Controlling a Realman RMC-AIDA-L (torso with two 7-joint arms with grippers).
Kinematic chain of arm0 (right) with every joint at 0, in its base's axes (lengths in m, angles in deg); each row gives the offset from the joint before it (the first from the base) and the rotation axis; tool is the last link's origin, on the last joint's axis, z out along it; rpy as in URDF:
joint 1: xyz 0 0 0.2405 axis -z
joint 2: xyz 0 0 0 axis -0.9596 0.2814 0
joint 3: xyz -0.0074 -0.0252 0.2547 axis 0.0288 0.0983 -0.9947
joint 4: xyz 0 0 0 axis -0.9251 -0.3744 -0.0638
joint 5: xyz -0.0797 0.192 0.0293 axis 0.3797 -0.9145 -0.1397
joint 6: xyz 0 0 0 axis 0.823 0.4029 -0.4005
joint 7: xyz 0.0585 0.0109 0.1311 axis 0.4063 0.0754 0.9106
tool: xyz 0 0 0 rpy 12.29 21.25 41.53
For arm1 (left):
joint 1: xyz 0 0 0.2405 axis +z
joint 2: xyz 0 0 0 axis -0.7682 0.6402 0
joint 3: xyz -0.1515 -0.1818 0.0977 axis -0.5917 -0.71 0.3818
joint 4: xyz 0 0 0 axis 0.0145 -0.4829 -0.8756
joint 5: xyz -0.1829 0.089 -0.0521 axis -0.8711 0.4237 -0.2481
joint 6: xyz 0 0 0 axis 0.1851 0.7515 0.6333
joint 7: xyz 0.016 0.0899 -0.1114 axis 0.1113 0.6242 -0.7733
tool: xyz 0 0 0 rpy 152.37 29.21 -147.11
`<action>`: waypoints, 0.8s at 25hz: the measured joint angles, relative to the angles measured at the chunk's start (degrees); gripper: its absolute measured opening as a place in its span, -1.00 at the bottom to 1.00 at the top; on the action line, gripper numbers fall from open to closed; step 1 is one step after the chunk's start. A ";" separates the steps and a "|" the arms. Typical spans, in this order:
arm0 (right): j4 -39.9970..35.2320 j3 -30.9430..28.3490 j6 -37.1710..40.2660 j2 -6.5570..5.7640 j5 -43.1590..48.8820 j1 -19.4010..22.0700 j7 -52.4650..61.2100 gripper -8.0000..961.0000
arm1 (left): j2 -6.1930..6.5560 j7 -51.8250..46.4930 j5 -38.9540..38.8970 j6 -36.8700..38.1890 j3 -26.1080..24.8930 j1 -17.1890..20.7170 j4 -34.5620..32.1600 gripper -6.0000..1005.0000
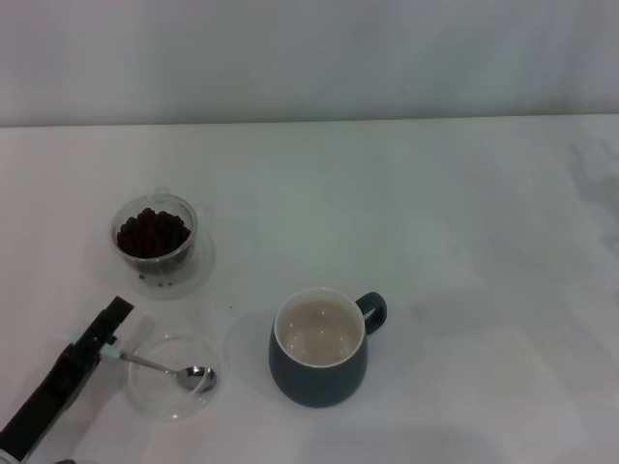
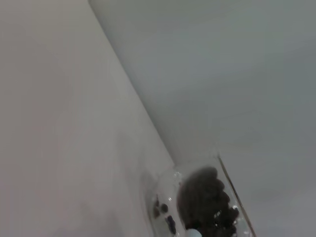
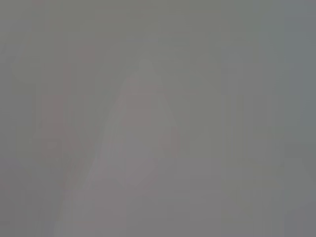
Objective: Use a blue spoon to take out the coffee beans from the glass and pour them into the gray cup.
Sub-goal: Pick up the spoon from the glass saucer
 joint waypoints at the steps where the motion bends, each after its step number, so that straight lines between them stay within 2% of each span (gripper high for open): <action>1: 0.04 -0.04 -0.02 0.01 -0.01 0.08 0.00 -0.06 | -0.03 0.14 0.17 -0.05 0.00 -0.04 0.00 0.74; 20: 2.02 -2.21 -0.09 0.01 0.19 0.36 0.06 -0.06 | -0.28 1.67 0.37 2.57 0.06 1.53 0.01 0.70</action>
